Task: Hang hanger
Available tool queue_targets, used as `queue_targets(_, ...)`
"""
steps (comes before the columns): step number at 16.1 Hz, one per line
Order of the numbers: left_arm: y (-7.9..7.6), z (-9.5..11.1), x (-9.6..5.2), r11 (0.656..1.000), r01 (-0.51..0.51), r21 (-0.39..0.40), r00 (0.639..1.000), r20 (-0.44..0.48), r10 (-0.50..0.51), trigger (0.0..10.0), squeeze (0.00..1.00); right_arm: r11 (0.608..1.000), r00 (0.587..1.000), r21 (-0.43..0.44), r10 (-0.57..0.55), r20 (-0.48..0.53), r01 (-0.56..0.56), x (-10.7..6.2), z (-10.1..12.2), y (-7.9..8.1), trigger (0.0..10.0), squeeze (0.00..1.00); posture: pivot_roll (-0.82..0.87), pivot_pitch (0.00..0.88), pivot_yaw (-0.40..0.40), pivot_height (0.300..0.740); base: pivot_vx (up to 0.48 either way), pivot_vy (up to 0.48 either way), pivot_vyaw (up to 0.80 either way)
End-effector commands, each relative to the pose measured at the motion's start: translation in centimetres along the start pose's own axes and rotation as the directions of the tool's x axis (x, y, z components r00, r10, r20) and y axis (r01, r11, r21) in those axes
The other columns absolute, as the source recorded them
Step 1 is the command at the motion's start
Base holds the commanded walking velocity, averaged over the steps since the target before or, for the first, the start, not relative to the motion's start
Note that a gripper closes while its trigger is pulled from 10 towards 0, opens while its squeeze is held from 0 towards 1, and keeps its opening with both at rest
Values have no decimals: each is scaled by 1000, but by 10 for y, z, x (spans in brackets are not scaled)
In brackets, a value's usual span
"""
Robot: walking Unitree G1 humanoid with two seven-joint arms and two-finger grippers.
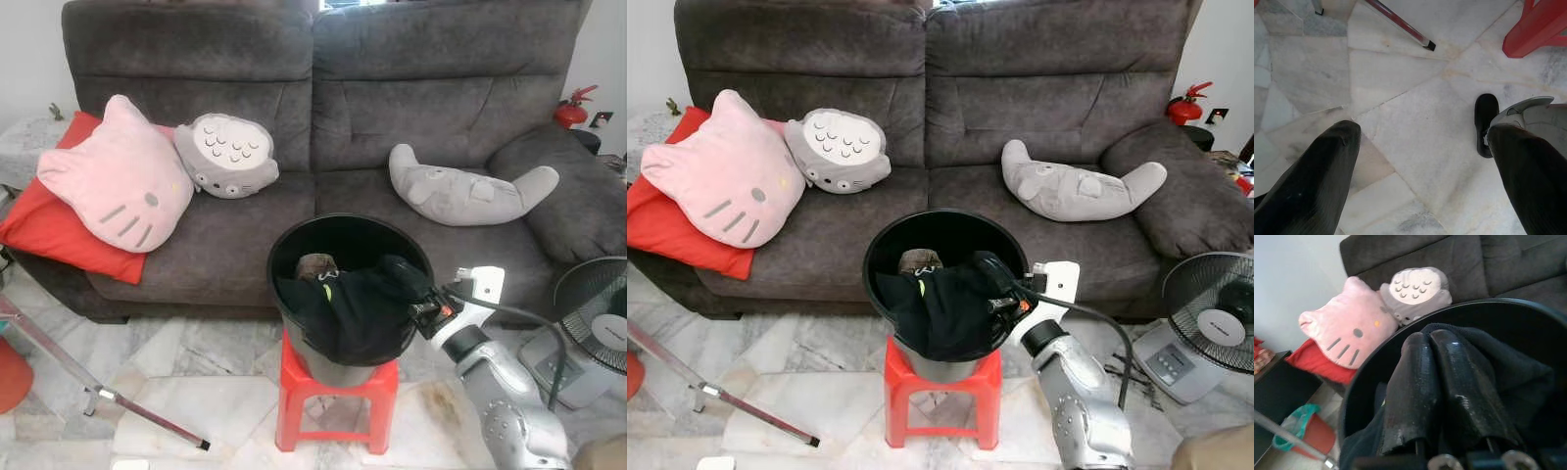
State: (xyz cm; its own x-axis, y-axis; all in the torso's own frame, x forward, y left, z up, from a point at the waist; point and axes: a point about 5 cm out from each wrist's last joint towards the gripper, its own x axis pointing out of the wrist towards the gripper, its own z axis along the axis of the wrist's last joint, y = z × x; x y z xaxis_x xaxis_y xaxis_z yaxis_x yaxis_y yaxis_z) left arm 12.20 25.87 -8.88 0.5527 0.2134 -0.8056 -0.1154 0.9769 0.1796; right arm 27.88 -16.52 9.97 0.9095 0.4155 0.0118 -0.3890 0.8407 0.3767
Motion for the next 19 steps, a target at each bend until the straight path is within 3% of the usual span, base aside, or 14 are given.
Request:
queue_targets(1, 4, -3, -1, 1000, -5, 16, 1000, -14, 5, 10000, 0, 1000, 1000, -16, -11, 23, 12, 5, 6, -1, 0, 0, 6, 0, 47, 740, 0, 0, 0)
queue_targets(3, 4, -3, -1, 1000, -6, 16, 1000, -16, 6, 10000, 0, 996, 997, -40, -80, 19, 80, 15, 7, -11, 0, 0, 6, 0, 46, 740, 0, 0, 0)
queue_targets(5, 4, -2, -1, 1000, -6, 16, 1000, -18, 7, 10000, 0, 995, 997, -53, -81, 18, 82, 23, 8, -14, 0, 0, 10, 0, 46, 740, 0, 0, 0)
queue_targets(9, 5, -1, 0, 1000, -9, 14, 1000, -17, 9, 10000, 0, 988, 1000, -156, 8, -28, -12, 50, 12, -8, 0, 0, 18, 0, 43, 740, 0, 0, 0)
queue_targets(11, 4, -1, 0, 1000, -9, 14, 1000, -19, 9, 10000, 0, 960, 987, -240, 124, -99, -144, 63, 4, 8, 0, 0, 18, 0, 43, 740, 0, 0, 0)
queue_targets(12, 3, -2, 0, 1000, -8, 13, 1000, -21, 8, 10000, 0, 938, 967, -254, 205, -150, -238, 64, -4, 19, 3333, 0, 24, 0, 41, 740, 0, 0, 0)
queue_targets(13, 3, -3, -1, 1000, -6, 11, 1000, -24, 7, 10000, 0, 918, 954, -278, 240, -179, -283, 64, -10, 25, 10000, 0, 27, 0, 39, 740, 0, 0, 0)
queue_targets(16, 6, -7, -2, 1000, -7, 12, 999, -33, 8, 10000, 0, 903, 957, -373, 118, -266, -215, 63, -25, 12, 10000, 0, 27, 0, 39, 740, 0, 0, 0)
queue_targets(17, 8, -7, -2, 1000, -9, 12, 999, -31, 9, 10000, 0, 913, 968, -378, 64, -242, -155, 62, -20, 4, 10000, 1000, 22, 0, 42, 740, 0, 0, 0)
queue_targets(19, 9, -7, -2, 1000, -9, 13, 1000, -30, 9, 10000, 0, 917, 972, -391, -13, -233, -82, 61, -16, -7, 10000, 1000, 22, 0, 42, 740, 0, 0, 0)
